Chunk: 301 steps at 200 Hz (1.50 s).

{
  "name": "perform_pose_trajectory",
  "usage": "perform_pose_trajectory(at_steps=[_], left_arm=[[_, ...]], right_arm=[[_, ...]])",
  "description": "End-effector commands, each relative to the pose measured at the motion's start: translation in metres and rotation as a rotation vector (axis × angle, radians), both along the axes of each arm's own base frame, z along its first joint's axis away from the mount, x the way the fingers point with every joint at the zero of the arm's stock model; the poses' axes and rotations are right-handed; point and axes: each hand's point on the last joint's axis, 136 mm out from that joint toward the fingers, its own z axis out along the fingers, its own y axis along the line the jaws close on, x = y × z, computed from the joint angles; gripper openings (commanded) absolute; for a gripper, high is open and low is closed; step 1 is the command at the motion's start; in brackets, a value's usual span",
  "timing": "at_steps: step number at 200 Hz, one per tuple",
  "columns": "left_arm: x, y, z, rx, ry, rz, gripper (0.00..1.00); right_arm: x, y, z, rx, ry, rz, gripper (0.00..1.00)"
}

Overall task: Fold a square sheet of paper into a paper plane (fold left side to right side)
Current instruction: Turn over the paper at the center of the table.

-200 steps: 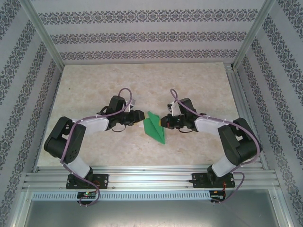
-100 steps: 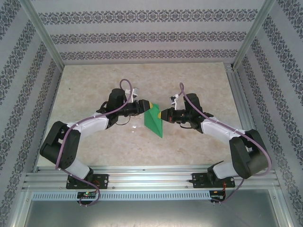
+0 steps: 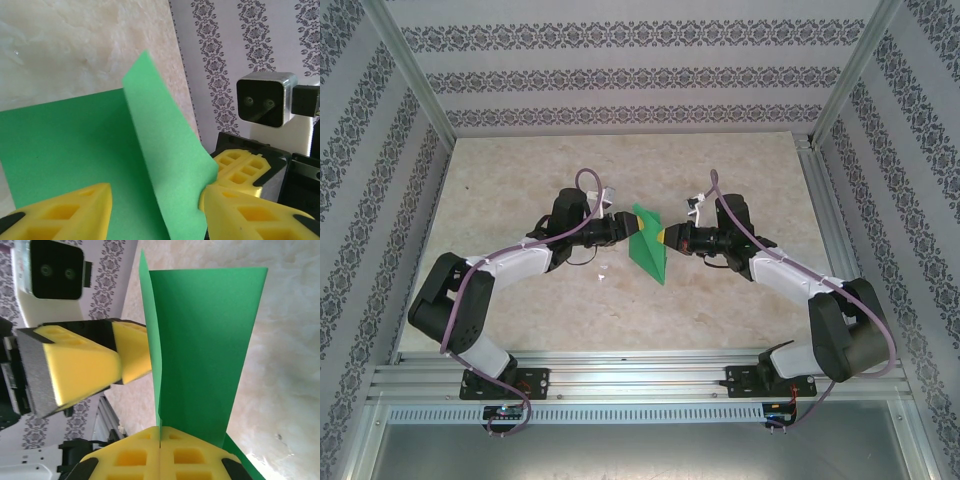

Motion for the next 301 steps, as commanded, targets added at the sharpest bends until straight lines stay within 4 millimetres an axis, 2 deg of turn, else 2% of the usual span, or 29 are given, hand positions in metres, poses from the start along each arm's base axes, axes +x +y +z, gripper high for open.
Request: perform_pose_trajectory(at_steps=[1,53,127,152,182,201,210,242,271,301], left_arm=[[-0.001,-0.015,0.013,-0.040,-0.040,-0.039,0.50],[-0.002,-0.019,0.021,-0.061,-0.054,-0.056,0.34],[-0.003,-0.019,0.024,-0.063,-0.060,-0.060,0.13],[-0.004,-0.019,0.026,-0.061,-0.069,-0.066,0.03],[-0.003,-0.020,0.038,-0.071,-0.107,-0.072,0.01],[0.002,-0.021,0.058,-0.077,-0.159,-0.062,0.01],[0.006,-0.022,0.072,-0.086,-0.195,-0.057,0.01],[0.020,-0.027,0.122,-0.136,-0.297,-0.041,0.01],[0.024,-0.032,0.149,-0.166,-0.343,-0.052,0.01],[0.023,-0.034,0.154,-0.173,-0.345,-0.067,0.01]], right_arm=[[-0.002,0.004,0.017,0.075,-0.034,0.024,0.00],[-0.006,0.006,0.005,0.080,0.007,0.032,0.00],[-0.006,0.006,0.001,0.094,0.020,0.029,0.00],[-0.005,0.001,0.003,0.077,0.010,0.010,0.10],[0.000,-0.022,0.013,0.010,-0.053,-0.064,0.33],[0.001,-0.046,0.022,-0.040,-0.109,-0.141,0.55],[-0.001,-0.051,0.027,-0.039,-0.133,-0.153,0.64],[-0.018,-0.042,0.042,0.033,-0.170,-0.099,0.86],[-0.028,-0.025,0.054,0.093,-0.213,-0.051,0.94],[-0.028,-0.014,0.061,0.133,-0.224,-0.025,0.93]])
